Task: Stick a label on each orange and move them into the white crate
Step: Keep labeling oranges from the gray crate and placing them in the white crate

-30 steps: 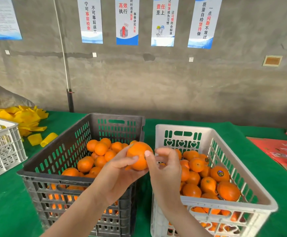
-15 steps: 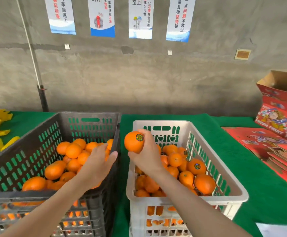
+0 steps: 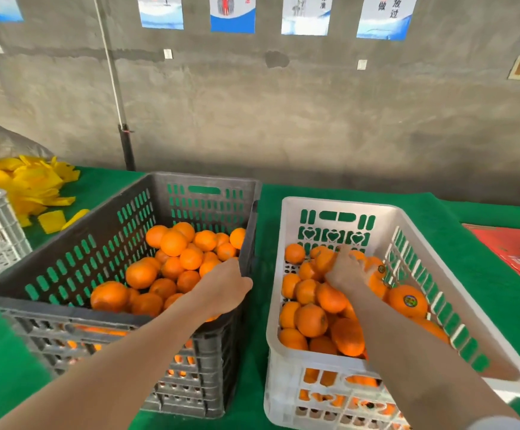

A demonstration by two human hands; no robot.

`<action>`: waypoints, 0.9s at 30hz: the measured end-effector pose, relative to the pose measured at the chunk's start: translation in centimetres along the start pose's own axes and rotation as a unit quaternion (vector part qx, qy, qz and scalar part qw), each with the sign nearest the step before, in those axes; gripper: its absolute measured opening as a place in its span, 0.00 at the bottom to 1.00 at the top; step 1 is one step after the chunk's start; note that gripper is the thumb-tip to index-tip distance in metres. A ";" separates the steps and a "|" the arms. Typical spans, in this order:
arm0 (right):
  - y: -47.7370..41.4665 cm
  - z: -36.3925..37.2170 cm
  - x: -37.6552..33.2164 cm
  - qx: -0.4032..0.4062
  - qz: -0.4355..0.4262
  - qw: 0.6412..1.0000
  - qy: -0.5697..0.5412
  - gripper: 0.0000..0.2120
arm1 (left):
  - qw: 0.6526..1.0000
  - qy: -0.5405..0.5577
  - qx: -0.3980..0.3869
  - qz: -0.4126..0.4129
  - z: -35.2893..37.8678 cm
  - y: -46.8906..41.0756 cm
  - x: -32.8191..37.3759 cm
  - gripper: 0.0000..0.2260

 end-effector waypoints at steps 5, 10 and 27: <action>4.0 -3.4 -3.6 0.084 -0.101 0.988 -0.077 0.31 | 1.000 0.018 0.002 -0.020 -0.1 -0.5 -0.7 0.13; 19.1 -4.8 -7.1 0.142 -0.460 0.843 -0.241 0.03 | 0.998 -0.045 0.038 -0.028 -0.8 0.4 0.1 0.12; 30.1 16.1 5.7 -0.321 -0.292 0.871 0.230 0.21 | 0.992 -0.003 -0.036 0.117 19.6 16.3 -3.5 0.11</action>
Point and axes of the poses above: each hand's wrist, its own y-axis away from the middle knuckle, its own z-axis out of the palm, x = y × z, the point moved 5 cm from there along -y, towards the middle knuckle, and after that the axes turned 10 degrees about -x, right-handed, at the moved point
